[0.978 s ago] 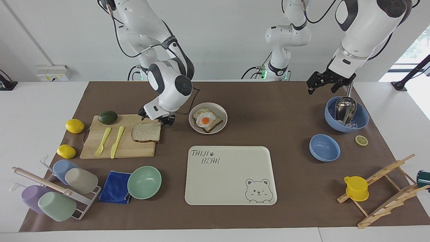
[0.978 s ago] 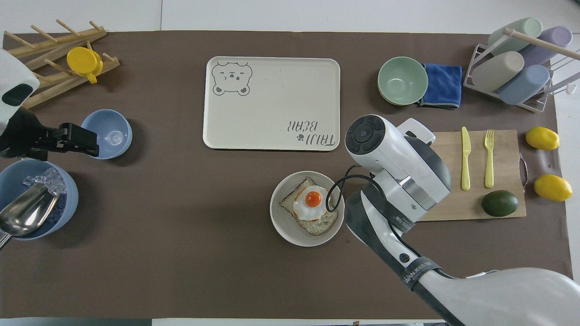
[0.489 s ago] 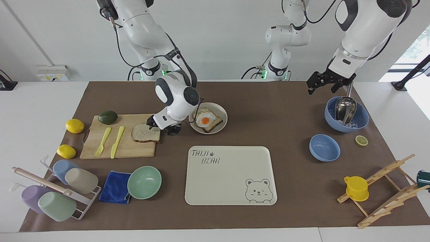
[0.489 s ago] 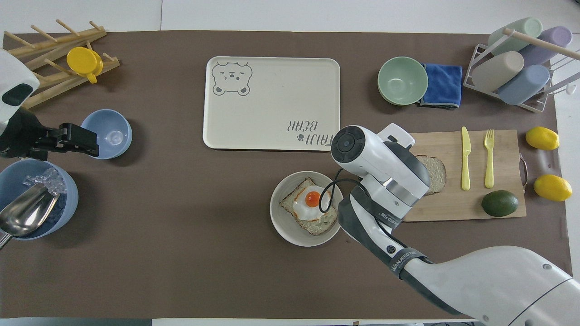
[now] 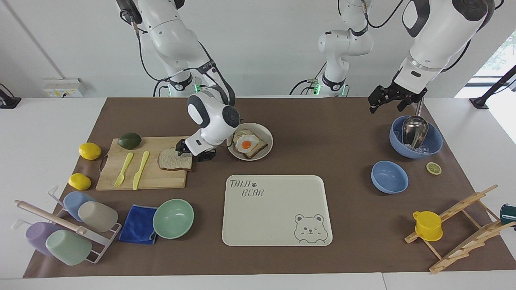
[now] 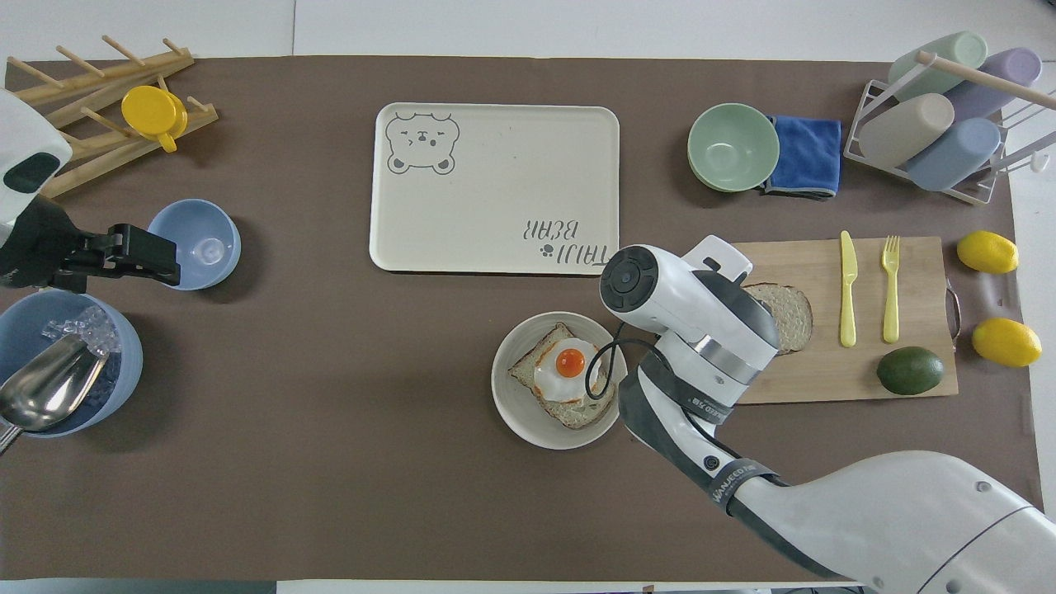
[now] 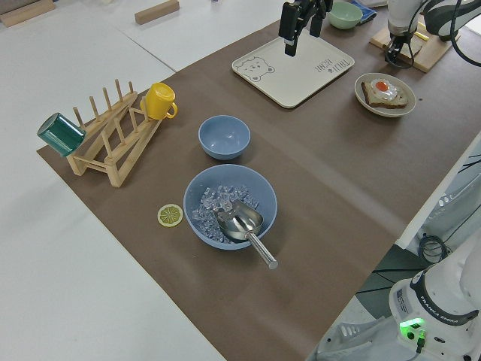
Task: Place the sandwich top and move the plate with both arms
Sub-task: 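Lift the bread slice with the right gripper and carry it toward the plate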
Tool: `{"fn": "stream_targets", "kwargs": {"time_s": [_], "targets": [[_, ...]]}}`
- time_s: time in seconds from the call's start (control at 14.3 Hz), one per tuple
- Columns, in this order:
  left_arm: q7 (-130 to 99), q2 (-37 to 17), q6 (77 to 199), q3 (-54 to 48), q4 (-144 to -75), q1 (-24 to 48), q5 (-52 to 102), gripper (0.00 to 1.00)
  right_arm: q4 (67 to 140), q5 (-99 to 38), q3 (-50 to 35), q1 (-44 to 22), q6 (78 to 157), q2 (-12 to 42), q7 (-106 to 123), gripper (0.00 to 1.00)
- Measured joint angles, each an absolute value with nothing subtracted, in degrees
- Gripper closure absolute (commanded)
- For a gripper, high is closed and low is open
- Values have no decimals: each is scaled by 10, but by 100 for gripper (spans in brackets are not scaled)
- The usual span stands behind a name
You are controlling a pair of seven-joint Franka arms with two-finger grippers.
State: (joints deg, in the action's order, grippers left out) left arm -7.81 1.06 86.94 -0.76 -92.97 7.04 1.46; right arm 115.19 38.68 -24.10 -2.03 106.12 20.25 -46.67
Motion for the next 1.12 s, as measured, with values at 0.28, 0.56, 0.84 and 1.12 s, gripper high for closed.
{"fn": "stream_targets", "kwargs": {"time_s": [0.28, 0.56, 0.84, 1.12], "targets": [[-78, 11, 869, -8, -930, 70, 15, 0, 1159, 398, -241, -20, 1056, 195, -467, 100], [-78, 11, 869, -8, -930, 70, 15, 0, 1136, 400, -241, -20, 1025, 189, -467, 100], [-78, 11, 869, -8, -930, 70, 15, 0, 1068, 400, -269, -21, 968, 189, -466, 100], [-78, 11, 869, -8, -930, 70, 15, 0, 982, 378, -350, -21, 903, 191, -466, 100]]}}
